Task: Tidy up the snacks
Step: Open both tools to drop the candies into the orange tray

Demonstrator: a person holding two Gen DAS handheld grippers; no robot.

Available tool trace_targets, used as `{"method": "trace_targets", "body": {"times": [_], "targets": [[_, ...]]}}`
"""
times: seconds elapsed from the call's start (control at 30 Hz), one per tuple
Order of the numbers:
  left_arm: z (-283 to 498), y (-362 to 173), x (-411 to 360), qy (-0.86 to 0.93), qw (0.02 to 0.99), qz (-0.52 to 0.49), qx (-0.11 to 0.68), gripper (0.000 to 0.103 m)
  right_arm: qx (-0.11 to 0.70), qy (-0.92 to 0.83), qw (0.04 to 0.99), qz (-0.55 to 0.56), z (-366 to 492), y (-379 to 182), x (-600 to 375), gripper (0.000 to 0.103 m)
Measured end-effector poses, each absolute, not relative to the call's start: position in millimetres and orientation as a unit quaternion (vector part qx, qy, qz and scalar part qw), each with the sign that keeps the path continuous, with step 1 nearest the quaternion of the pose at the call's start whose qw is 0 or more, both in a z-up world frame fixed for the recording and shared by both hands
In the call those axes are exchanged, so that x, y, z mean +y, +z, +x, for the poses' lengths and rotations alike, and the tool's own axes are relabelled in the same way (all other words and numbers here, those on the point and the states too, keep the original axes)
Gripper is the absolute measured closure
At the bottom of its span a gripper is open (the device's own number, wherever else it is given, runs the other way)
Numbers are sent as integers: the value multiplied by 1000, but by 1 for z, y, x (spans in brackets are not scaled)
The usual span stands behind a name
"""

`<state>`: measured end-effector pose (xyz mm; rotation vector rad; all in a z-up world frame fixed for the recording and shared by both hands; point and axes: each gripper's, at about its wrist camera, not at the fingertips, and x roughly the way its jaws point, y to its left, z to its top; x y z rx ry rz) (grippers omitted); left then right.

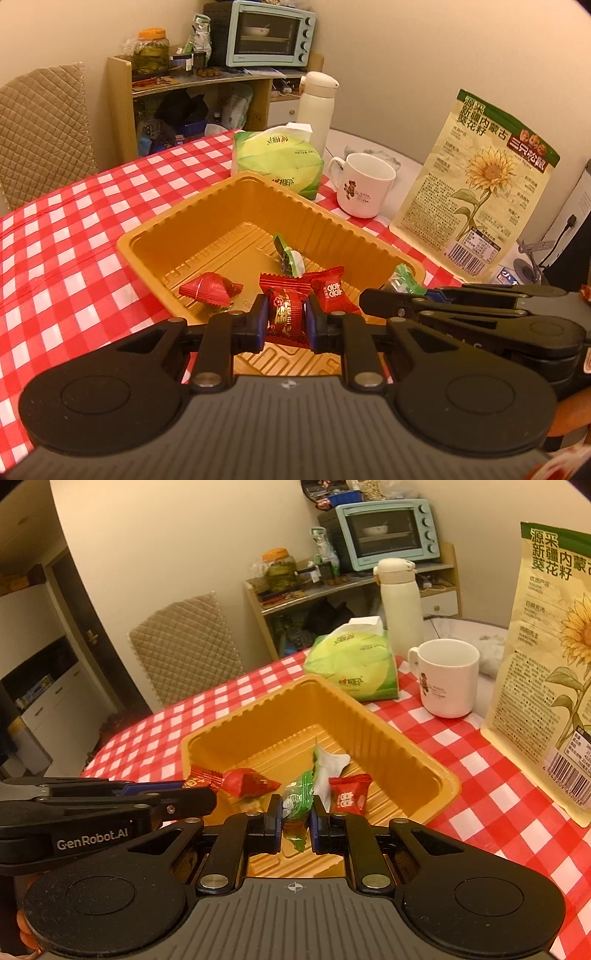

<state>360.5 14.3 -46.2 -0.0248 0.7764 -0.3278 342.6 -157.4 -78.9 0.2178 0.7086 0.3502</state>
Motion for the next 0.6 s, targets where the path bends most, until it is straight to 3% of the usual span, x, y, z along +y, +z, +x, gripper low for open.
{"method": "trace_targets", "body": {"times": [0.6], "targets": [[383,-70,17,-154,898,-19,411,84,356,155,914,119,350,-84,-158,88]]}}
